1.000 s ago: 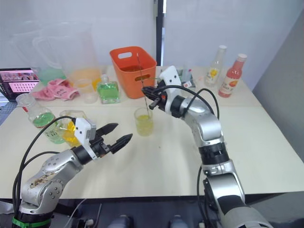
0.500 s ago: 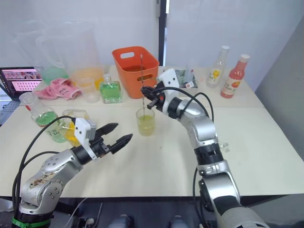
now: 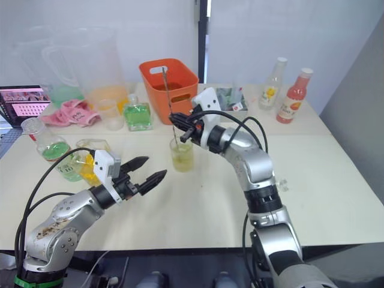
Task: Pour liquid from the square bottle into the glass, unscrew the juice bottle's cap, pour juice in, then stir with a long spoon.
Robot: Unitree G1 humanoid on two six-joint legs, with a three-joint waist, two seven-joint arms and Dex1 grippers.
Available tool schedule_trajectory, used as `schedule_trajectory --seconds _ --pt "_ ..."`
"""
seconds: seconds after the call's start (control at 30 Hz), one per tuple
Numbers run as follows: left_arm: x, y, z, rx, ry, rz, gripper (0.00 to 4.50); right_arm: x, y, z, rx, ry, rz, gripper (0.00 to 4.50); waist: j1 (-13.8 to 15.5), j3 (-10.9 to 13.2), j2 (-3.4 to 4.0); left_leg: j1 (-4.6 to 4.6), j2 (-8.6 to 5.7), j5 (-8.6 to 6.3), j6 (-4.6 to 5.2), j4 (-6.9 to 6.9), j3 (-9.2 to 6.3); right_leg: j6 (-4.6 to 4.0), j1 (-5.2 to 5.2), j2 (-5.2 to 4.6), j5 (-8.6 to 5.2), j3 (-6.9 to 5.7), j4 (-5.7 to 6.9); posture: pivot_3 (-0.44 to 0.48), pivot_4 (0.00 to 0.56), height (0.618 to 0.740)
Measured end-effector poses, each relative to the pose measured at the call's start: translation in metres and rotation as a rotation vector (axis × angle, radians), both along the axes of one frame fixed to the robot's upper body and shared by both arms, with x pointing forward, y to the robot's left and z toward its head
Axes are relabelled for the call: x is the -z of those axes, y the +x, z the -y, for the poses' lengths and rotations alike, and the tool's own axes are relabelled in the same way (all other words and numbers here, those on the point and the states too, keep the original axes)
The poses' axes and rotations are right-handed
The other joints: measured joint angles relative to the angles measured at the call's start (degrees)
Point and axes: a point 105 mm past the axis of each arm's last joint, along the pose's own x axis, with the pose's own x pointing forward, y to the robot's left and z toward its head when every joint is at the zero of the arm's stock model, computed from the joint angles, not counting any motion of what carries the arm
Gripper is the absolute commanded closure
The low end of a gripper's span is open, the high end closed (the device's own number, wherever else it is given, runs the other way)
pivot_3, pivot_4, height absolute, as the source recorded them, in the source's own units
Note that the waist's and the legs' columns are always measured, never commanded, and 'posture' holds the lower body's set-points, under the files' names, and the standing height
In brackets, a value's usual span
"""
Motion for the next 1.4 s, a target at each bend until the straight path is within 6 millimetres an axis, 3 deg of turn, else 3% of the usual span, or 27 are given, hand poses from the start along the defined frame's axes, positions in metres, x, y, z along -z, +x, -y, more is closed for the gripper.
schedule_trajectory --seconds 0.4,0.6,0.97,1.07,1.23,1.4 --pt "-0.004 -0.001 0.002 0.003 0.004 0.008 0.04 -0.002 0.007 0.017 0.066 -0.027 0.020 4.50 0.1 0.0 0.00 0.01 0.00 0.00 0.00 0.00 0.00 0.00 0.00 0.00 0.00 0.00 0.00 0.000 0.150 0.739" --pt "-0.005 0.000 0.002 0.005 0.003 0.009 0.04 -0.034 -0.014 0.023 -0.011 0.090 0.075 4.50 0.1 0.0 0.00 0.00 0.00 0.00 0.00 -0.01 -0.01 0.00 0.00 0.00 0.00 0.00 0.00 0.000 0.150 0.739" --pt "-0.005 -0.003 -0.022 -0.001 0.022 0.037 0.04 -0.066 -0.030 0.055 0.014 0.237 0.038 4.50 0.2 0.0 0.00 0.00 0.00 0.00 0.00 -0.01 0.00 0.00 0.00 0.00 0.00 0.00 -0.01 0.000 0.150 0.739" --pt "-0.003 -0.005 -0.026 0.012 0.032 0.040 0.04 -0.061 -0.032 0.063 0.025 0.254 -0.045 4.50 0.2 0.0 0.00 0.00 0.00 0.00 0.00 -0.01 0.01 0.00 0.02 0.00 0.00 0.01 -0.02 0.000 0.150 0.739" --pt "0.007 -0.012 -0.035 0.051 0.105 0.015 0.04 -0.032 -0.039 0.084 0.066 0.162 -0.266 4.50 0.3 0.0 0.02 -0.02 0.00 0.00 0.00 0.00 0.01 0.00 0.01 -0.01 0.00 0.01 -0.06 0.000 0.150 0.739" --pt "0.007 -0.018 -0.041 0.115 0.162 0.011 0.04 -0.010 -0.061 0.093 0.044 0.005 -0.471 4.50 0.1 0.0 0.03 0.02 0.01 0.00 0.02 -0.02 0.02 -0.02 0.02 -0.01 -0.01 0.02 -0.06 0.000 0.150 0.739"
